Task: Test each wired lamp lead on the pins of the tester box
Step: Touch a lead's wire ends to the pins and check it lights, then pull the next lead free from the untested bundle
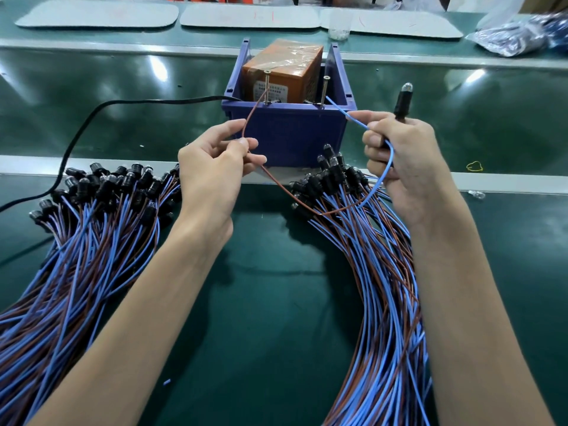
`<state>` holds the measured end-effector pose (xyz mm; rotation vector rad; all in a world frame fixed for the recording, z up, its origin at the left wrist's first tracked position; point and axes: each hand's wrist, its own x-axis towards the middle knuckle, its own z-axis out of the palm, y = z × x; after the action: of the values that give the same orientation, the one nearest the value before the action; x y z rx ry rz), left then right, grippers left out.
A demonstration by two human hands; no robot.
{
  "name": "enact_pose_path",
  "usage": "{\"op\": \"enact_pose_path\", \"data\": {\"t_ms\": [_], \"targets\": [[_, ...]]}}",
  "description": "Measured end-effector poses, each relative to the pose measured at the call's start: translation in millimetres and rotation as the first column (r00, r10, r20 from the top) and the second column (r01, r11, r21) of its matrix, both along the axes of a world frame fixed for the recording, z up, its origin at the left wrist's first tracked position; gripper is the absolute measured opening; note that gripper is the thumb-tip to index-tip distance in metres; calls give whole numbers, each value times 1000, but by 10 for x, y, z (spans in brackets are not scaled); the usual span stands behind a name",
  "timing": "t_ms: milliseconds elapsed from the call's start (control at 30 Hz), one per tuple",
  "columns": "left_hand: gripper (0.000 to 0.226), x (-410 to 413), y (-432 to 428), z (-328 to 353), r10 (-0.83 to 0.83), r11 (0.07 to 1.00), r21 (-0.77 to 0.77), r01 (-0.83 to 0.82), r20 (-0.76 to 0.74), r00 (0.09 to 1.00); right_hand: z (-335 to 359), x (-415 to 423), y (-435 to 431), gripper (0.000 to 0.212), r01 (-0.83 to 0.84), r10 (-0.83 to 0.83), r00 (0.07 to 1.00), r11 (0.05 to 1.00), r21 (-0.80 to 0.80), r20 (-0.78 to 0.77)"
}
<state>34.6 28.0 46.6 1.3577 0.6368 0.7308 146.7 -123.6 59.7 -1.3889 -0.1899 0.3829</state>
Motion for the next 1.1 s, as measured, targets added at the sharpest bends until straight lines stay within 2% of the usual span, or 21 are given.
{"op": "enact_pose_path", "data": {"t_ms": [467,600,700,833,933,1000,1100], "targets": [[25,-3,2,25,33,999,-42,-34,-14,999,4,3,-5,29,-6,6,1000,1000,26,6],[25,-15,-16,35,-8,1000,-20,7,-44,999,6,0,-13,29,-10,10,1000,1000,21,16],[23,-22,-87,64,-127,992,-9,126,-83,989,23,-31,-32,27,-43,46,994,998,-34,98],[19,-28,-240,108,-295,955,-7,296,-70,953,93,-138,-28,20,-196,214,947,976,-96,242],[22,-33,-320,129,-376,926,-31,375,-36,926,147,-223,-7,17,-258,317,897,942,-216,308],[27,-33,-339,123,-390,921,-8,390,-51,919,173,-267,11,19,-293,362,881,923,-249,306],[12,-40,-314,89,-308,944,91,318,-109,945,208,-274,36,32,-260,341,901,919,-296,268]]}}
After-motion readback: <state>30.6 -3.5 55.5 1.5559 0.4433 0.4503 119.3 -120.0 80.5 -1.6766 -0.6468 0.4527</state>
